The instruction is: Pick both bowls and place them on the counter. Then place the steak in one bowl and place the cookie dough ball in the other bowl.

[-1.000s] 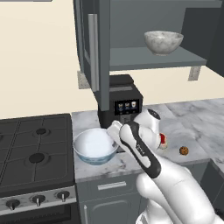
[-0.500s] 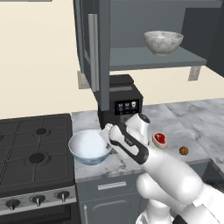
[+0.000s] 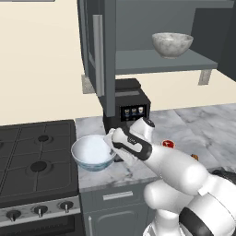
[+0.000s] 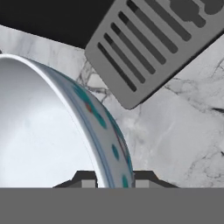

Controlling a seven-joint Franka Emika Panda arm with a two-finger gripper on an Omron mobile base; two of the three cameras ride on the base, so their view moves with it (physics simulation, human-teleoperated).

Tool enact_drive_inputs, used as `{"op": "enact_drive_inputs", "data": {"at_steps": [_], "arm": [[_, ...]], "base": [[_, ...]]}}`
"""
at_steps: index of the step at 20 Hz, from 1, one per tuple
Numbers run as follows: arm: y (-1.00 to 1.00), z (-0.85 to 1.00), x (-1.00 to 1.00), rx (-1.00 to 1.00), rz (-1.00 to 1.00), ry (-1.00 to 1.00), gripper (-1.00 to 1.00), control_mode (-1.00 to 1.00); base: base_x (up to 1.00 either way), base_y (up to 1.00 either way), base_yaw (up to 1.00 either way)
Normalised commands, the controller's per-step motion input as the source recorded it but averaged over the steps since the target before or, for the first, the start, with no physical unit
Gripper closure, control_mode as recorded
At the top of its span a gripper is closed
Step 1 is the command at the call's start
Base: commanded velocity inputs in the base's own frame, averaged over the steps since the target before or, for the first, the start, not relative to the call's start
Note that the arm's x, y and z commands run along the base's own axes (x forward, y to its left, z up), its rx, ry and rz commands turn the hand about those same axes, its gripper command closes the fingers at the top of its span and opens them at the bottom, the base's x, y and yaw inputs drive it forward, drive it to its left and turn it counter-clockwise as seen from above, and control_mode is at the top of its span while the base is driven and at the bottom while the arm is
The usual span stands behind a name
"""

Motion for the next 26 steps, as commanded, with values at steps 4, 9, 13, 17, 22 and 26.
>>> {"op": "enact_drive_inputs", "data": {"at_steps": [4, 9, 13, 17, 22, 26], "arm": [[-0.19, 0.01, -0.19, 0.0, -0.01, 0.0, 1.0, -1.0], [-0.09, 0.01, -0.16, 0.0, -0.03, 0.0, 1.0, -1.0], [0.0, -0.07, 0.06, 0.0, -0.04, 0.0, 1.0, -1.0], [0.0, -0.09, 0.11, 0.0, -0.03, 0.0, -1.0, -1.0], [-0.11, 0.11, -0.03, 0.0, 0.0, 0.0, -1.0, -1.0], [-0.17, 0.42, -0.15, 0.0, 0.0, 0.0, -1.0, -1.0]], "base": [[0.0, 0.0, 0.0], [0.0, 0.0, 0.0], [0.0, 0.0, 0.0], [0.0, 0.0, 0.0], [0.0, 0.0, 0.0], [0.0, 0.0, 0.0]]}}
